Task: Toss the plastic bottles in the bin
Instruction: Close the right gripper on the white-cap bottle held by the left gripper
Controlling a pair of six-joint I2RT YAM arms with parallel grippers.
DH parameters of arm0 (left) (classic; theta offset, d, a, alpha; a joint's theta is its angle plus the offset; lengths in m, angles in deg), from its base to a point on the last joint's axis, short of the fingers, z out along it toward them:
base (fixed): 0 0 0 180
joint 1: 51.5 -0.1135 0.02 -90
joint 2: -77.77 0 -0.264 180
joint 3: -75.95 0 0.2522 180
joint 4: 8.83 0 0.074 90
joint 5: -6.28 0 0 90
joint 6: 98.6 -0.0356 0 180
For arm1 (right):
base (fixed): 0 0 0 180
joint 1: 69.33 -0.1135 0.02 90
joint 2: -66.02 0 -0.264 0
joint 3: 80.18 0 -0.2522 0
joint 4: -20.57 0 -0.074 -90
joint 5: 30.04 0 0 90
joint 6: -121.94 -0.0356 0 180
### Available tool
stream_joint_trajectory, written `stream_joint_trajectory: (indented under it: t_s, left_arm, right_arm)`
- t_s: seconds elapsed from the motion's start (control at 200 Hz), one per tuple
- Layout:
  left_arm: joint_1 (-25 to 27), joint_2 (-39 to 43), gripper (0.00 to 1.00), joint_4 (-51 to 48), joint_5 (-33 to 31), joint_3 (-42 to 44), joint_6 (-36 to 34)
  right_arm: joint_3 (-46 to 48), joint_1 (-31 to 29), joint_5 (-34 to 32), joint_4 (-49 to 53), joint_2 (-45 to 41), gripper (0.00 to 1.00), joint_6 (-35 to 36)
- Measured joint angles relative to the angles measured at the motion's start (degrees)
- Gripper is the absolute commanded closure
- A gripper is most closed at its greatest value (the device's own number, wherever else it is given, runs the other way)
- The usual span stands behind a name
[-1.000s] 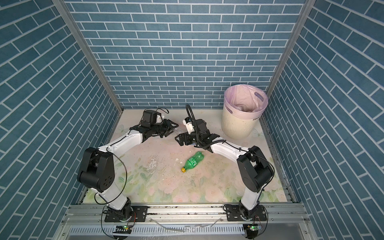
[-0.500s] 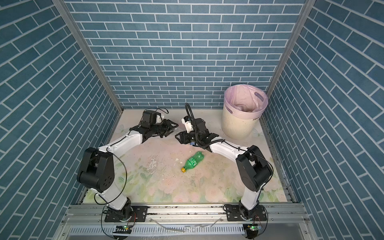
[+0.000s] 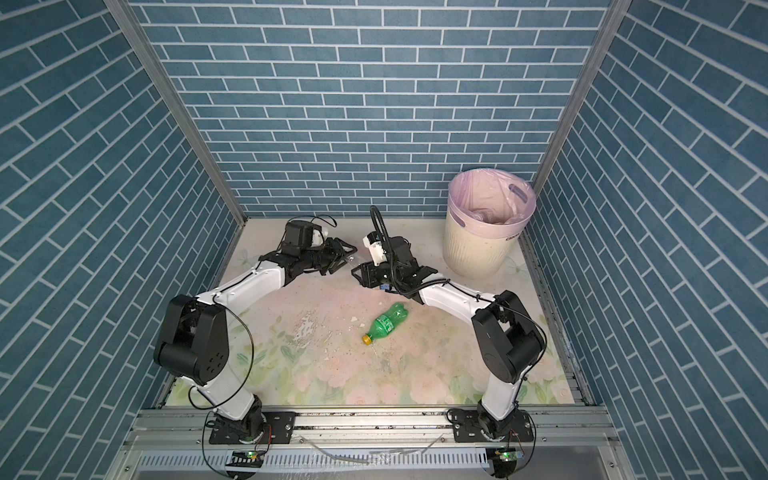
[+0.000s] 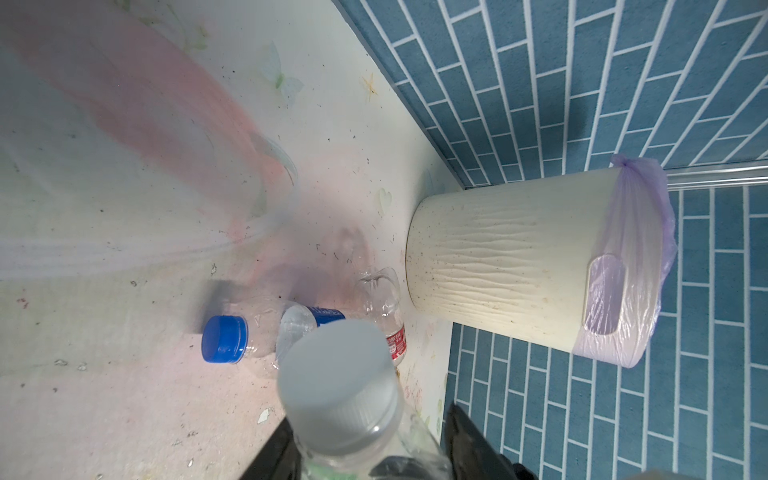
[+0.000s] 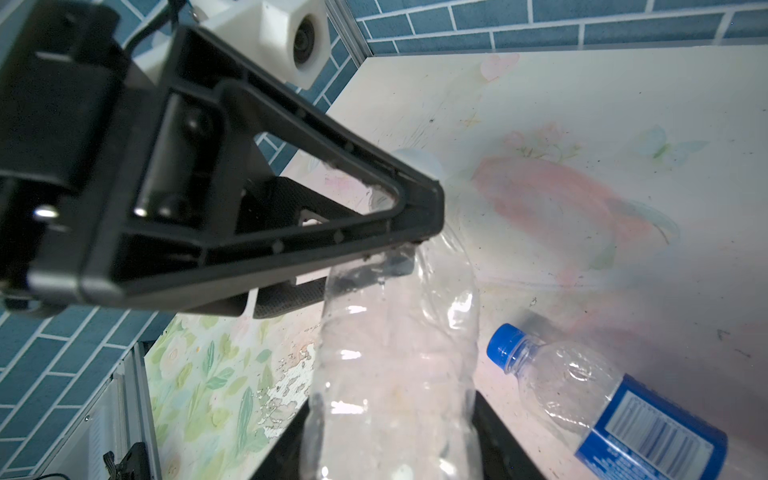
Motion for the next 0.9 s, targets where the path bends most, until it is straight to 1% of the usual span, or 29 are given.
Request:
stream_joint_trajectory:
  t_s: [0.245, 0.615, 0.9]
  left_arm:
    - [-0.09, 0.0, 0.26, -0.11, 0.17, 0.0, 0.13]
    - [-1.29, 0.0, 0.01, -0.11, 0.35, 0.76, 0.85]
    - [-1.31, 0.02, 0.01, -0.79, 0.35, 0.94, 0.76]
  right_arm:
    - [0.0, 0.0, -0.42, -0.33, 0.0, 0.61, -0.39]
    - [0.98, 0.0, -2.01, -0.61, 0.0, 0.63, -0.39]
    - [2.16, 0.35, -3.65, -0.13, 0.0, 0.65, -0.37]
